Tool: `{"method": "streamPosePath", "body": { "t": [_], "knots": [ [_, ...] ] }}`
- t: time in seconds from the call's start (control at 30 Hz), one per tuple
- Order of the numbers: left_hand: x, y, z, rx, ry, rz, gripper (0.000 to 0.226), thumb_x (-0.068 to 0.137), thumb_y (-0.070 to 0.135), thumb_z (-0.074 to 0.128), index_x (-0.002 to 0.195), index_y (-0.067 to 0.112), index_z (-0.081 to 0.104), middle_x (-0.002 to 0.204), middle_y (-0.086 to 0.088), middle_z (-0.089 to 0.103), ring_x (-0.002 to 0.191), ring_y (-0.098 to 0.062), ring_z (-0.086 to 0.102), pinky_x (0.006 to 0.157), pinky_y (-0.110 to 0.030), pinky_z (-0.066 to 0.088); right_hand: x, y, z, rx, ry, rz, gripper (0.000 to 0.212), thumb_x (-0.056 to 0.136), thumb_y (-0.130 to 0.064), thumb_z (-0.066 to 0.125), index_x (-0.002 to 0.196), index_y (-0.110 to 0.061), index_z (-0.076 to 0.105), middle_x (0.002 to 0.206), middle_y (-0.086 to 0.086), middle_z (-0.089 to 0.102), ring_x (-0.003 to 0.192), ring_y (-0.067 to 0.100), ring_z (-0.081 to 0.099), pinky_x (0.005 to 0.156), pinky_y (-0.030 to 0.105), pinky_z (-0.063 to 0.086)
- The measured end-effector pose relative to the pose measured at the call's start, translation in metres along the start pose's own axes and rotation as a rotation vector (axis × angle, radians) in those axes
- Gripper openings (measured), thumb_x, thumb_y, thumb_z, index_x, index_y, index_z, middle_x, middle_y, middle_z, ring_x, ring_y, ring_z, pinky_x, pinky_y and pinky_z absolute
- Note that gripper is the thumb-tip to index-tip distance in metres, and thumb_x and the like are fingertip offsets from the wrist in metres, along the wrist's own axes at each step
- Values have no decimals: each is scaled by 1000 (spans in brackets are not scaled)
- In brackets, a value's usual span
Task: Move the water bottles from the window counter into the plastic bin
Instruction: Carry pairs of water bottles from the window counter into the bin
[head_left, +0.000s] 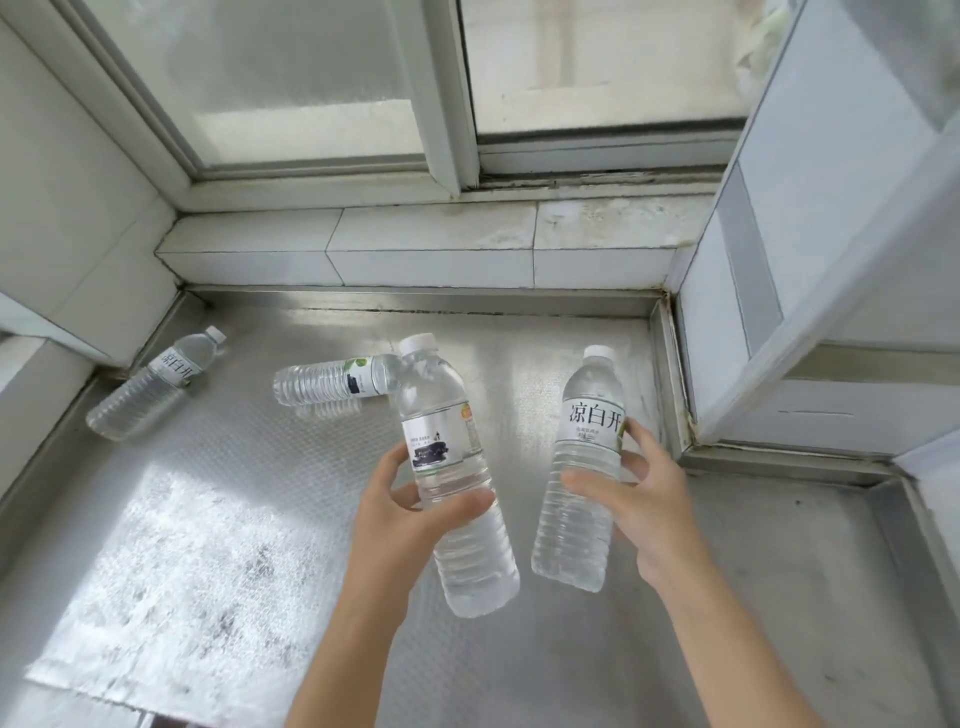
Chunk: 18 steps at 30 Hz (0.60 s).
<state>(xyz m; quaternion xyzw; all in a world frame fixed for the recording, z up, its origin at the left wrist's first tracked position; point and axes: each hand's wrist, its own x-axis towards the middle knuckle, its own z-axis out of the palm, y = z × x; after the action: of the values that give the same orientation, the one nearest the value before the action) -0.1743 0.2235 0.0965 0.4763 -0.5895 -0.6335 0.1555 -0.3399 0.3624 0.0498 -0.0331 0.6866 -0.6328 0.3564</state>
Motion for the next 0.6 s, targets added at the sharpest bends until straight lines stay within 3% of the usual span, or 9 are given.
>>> {"method": "streamPosePath", "body": {
  "t": [0.07, 0.17, 0.27, 0.47, 0.6],
  "knots": [
    [-11, 6, -6, -23, -33, 5, 79, 47, 23, 96, 117, 33, 61, 86, -2, 81, 75, -18, 77, 63, -31, 54, -20, -10, -1, 21, 6, -58, 75, 54, -5, 88, 82, -67, 59, 85, -16, 73, 70, 10, 73, 51, 18, 54],
    [-28, 14, -15, -53, -70, 30, 73, 47, 26, 93, 112, 34, 63, 84, -4, 80, 71, -21, 78, 50, -25, 56, -57, -22, -5, 65, 42, -146, 81, 42, -18, 90, 103, -60, 57, 100, -13, 72, 79, 15, 73, 61, 29, 58],
    [-42, 23, -26, -46, -135, 92, 74, 38, 38, 90, 107, 39, 63, 83, -5, 80, 71, -23, 77, 56, -32, 56, -95, -32, -5, 76, 67, -237, 94, 39, -24, 91, 121, -50, 54, 112, -5, 70, 94, 20, 70, 76, 42, 59],
    [-71, 34, -51, 76, -351, 236, 70, 36, 49, 88, 100, 56, 60, 85, 4, 80, 71, -15, 77, 64, -33, 49, -177, -36, 15, 78, 210, -379, 92, 40, -22, 88, 121, -50, 54, 113, -3, 69, 106, 32, 62, 90, 55, 52],
    [-97, 30, -73, 85, -497, 279, 72, 39, 46, 89, 105, 52, 61, 88, 3, 80, 75, -17, 77, 68, -36, 50, -240, -21, 36, 70, 337, -405, 92, 39, -23, 88, 119, -52, 54, 109, -4, 70, 101, 32, 62, 88, 58, 52]
  ]
}}
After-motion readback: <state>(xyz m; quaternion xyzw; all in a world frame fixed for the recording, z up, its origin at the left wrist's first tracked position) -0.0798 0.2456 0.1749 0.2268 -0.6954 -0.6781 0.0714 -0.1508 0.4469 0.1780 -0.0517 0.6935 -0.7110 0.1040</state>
